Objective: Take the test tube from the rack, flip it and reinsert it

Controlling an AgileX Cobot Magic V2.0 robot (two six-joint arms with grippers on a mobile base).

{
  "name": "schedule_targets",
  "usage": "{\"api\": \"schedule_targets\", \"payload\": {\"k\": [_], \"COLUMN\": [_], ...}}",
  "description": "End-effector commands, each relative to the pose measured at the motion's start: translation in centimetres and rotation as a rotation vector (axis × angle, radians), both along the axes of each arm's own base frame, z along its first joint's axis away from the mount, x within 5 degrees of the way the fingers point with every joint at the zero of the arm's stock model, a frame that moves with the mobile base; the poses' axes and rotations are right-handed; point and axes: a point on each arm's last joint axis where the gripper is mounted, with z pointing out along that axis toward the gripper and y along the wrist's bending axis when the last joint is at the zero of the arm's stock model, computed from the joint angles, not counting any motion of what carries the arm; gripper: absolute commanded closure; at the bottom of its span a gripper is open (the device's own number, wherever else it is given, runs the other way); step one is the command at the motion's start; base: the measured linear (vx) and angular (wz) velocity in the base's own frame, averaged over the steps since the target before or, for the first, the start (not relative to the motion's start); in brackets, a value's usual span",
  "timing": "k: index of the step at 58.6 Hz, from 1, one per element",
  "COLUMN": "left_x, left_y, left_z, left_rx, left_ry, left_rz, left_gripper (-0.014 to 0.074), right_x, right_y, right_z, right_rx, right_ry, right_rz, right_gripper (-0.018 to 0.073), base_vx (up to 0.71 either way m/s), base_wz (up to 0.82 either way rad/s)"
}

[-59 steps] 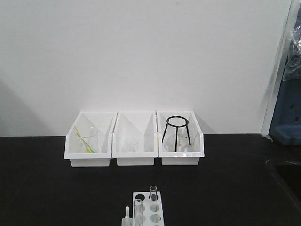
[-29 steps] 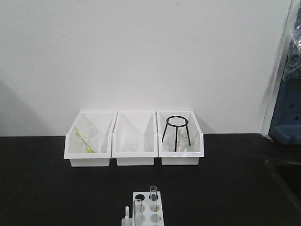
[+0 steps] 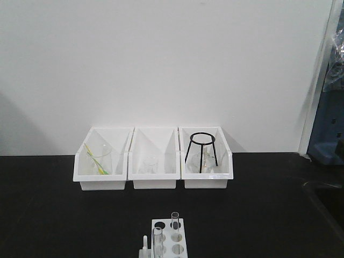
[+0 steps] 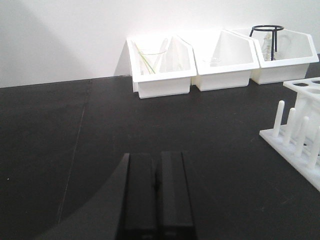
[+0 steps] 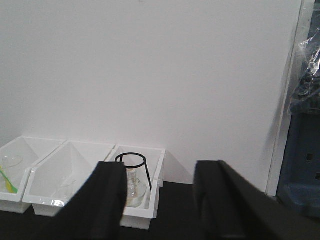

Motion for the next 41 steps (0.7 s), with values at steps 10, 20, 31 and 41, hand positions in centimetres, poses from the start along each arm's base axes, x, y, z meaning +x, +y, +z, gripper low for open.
{"api": "schedule_targets", "payload": {"k": [10, 20, 31, 41], "left_x": [0.0, 0.0, 0.0, 0.0], "left_y": [-0.1, -0.1, -0.1, -0.1], "left_z": [0.9, 0.9, 0.9, 0.9], "left_rx": [-0.022, -0.022, -0.022, -0.022], "left_ry": [-0.089, -0.089, -0.089, -0.089], "left_rz": [-0.014, -0.014, -0.014, -0.014], "left_gripper": [0.0602, 0.0602, 0.0602, 0.0602], "right_x": [-0.3, 0.9, 2.0, 3.1], "right_y": [-0.1, 0.5, 4.2, 8.0], "right_z": [2.5, 1.5, -4.6, -10.2], "right_rx": [0.074, 0.068, 0.057, 0.045], "right_ry": [-0.155, -0.157, -0.156, -0.085], "right_rz": [0.009, 0.041, 0.288, 0.510], "right_gripper": [-0.0057, -0.0022, 0.0030, 0.0050], "base_vx": [0.00, 0.00, 0.00, 0.00], "base_wz": [0.00, 0.00, 0.00, 0.00]}}
